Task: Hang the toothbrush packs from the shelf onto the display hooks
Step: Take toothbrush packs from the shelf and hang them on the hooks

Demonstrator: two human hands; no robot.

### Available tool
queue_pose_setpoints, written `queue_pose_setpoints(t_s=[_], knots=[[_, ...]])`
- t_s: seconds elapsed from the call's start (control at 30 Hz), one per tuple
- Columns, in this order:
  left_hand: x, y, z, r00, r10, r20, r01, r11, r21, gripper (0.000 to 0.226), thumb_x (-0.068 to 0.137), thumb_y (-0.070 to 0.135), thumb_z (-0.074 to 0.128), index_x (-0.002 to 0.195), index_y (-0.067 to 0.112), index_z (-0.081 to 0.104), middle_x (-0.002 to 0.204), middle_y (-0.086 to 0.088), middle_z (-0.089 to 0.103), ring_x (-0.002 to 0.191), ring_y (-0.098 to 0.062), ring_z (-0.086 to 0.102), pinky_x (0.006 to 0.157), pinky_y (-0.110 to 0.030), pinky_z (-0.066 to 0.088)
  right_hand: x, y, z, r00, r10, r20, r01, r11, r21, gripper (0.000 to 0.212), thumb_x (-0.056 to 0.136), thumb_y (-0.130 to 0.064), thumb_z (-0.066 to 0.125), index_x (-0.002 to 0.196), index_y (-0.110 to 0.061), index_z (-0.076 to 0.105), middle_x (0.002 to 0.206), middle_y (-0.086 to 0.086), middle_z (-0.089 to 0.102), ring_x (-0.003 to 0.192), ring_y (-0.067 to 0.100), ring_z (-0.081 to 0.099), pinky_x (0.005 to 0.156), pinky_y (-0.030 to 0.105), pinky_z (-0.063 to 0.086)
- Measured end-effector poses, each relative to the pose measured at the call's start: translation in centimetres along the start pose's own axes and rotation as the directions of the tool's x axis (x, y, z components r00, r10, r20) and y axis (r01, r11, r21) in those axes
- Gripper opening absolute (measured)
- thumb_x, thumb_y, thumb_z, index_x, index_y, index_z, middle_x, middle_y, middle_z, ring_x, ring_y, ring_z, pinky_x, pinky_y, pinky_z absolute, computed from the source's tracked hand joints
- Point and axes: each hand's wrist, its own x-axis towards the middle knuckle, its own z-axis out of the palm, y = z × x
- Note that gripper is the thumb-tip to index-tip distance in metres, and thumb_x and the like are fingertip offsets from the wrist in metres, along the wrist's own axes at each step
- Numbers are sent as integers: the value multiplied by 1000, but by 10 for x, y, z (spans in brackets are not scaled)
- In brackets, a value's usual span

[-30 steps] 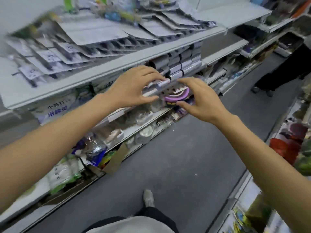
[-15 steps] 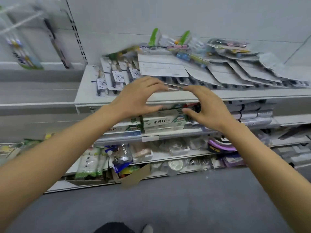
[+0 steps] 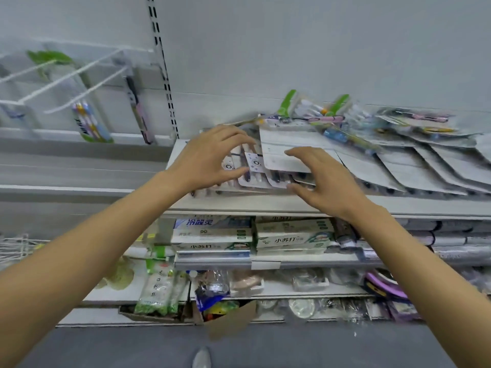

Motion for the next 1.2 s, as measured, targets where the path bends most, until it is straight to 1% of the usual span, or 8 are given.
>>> queue_pose_setpoints(t_s=[0.3, 0.4, 0.53, 0.67, 0.87, 1.0, 1.07, 1.2], knots=[[60, -80, 24, 972, -196, 127, 187, 979, 80, 62, 90, 55, 58, 144, 31, 39, 143, 7, 51, 129, -20, 49, 90, -41, 51, 40, 10, 0, 994, 109, 27, -106, 991, -75, 68, 88, -55, 64, 144, -23, 44, 146, -3, 49, 135, 17, 42, 102, 36, 43], [72, -96, 38, 939, -274, 207, 265, 962, 67, 51, 91, 50, 60, 137, 32, 50, 133, 7, 60, 118, -23, 58, 84, -38, 50, 43, 12, -4, 988, 155, 21, -154, 986, -68, 68, 88, -66, 56, 142, -25, 46, 144, -6, 51, 132, 14, 44, 101, 33, 42], [72, -109, 51, 932, -317, 177, 317, 948, 33, 28, 95, 25, 55, 121, 34, 63, 100, 4, 70, 95, -25, 65, 65, -31, 41, 53, 23, -7, 984, 175, -41, -178, 980, -85, 50, 97, -50, 52, 139, -23, 48, 140, -4, 54, 130, 17, 48, 97, 36, 46], [72, -112, 41, 932, -361, 37, 362, 932, -1, 15, 98, 27, 53, 107, 20, 63, 93, -8, 70, 89, -34, 64, 63, -34, 37, 78, 45, -3, 973, 217, -77, -228, 958, -172, 43, 96, -19, 58, 138, -16, 50, 139, 3, 55, 129, 26, 50, 86, 40, 51], [64, -109, 9, 924, -370, -95, 350, 920, -177, 18, 97, 34, 59, 106, 21, 65, 74, -2, 66, 76, -31, 63, 65, -41, 48, 129, 76, -3, 954, 281, 102, -256, 944, -207, 40, 101, -17, 49, 140, -8, 50, 142, 13, 52, 134, 32, 42, 102, 43, 43], [54, -106, -7, 872, -489, 23, 419, 721, -551, 29, 88, 46, 62, 108, 26, 68, 95, 4, 75, 92, -21, 69, 86, -50, 54, 158, 93, -7, 910, 320, 263, -261, 936, -237, 30, 95, -5, 45, 121, -7, 62, 118, 17, 64, 122, 33, 44, 95, 38, 42], [49, -101, -12, 850, -523, 62, 428, 618, -659, 26, 87, 41, 66, 105, 23, 70, 100, 2, 76, 96, -21, 71, 91, -52, 54, 164, 95, -8, 912, 298, 282, -237, 944, -230, 41, 91, 2, 46, 126, -11, 63, 115, 12, 67, 121, 30, 41, 95, 34, 39], [42, -88, -15, 827, -555, 89, 418, 501, -758, 11, 93, 14, 65, 102, 18, 71, 100, 6, 77, 96, -14, 72, 88, -34, 57, 164, 93, -6, 912, 256, 320, -172, 948, -267, 47, 91, -2, 53, 134, -22, 61, 120, 5, 67, 126, 27, 39, 97, 31, 39]])
